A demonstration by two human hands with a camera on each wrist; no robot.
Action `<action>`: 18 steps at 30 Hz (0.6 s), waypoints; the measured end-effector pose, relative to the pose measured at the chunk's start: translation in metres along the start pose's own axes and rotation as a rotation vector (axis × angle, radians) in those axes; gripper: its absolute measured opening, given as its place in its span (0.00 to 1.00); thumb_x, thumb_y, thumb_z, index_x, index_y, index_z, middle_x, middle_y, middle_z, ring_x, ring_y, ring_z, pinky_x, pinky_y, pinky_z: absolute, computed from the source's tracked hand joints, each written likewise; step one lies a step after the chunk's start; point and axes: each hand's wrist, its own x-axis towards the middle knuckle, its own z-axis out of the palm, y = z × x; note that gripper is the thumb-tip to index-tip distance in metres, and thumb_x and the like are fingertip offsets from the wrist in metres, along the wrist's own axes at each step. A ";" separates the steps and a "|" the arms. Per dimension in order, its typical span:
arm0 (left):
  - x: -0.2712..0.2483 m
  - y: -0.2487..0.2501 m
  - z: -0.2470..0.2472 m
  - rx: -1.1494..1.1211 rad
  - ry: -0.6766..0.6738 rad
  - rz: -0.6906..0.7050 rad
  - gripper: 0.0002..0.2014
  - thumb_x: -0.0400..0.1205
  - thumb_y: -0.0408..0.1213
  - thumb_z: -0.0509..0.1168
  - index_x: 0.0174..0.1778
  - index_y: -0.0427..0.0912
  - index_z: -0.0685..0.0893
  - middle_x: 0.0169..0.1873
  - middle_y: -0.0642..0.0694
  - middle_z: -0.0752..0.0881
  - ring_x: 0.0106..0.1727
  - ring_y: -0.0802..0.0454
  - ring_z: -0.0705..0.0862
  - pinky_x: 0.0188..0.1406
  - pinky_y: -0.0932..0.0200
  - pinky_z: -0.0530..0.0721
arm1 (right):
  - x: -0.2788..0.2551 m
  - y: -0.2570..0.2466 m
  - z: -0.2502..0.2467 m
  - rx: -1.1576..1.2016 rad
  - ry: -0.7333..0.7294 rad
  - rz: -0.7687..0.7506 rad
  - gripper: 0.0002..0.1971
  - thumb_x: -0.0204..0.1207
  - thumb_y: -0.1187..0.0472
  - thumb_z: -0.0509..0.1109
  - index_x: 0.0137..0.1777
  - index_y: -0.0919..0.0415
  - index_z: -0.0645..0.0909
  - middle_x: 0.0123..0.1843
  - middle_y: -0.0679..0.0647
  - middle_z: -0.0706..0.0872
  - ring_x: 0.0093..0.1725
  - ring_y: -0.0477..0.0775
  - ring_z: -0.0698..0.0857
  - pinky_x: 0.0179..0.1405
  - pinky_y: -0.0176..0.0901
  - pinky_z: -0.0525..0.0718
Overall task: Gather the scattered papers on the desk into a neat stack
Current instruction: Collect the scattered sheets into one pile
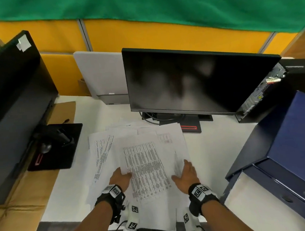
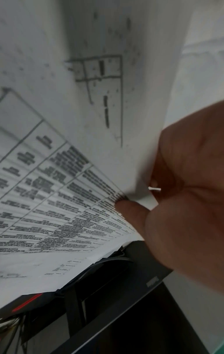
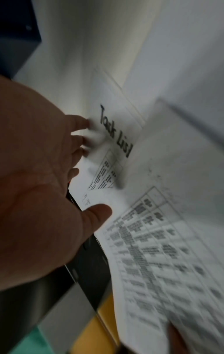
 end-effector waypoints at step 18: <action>-0.026 0.031 -0.017 -0.109 -0.016 0.335 0.19 0.80 0.34 0.69 0.67 0.46 0.79 0.58 0.51 0.86 0.59 0.50 0.84 0.63 0.54 0.78 | -0.010 -0.008 -0.026 0.534 -0.059 -0.046 0.43 0.72 0.49 0.75 0.82 0.51 0.54 0.78 0.52 0.71 0.76 0.56 0.72 0.75 0.51 0.72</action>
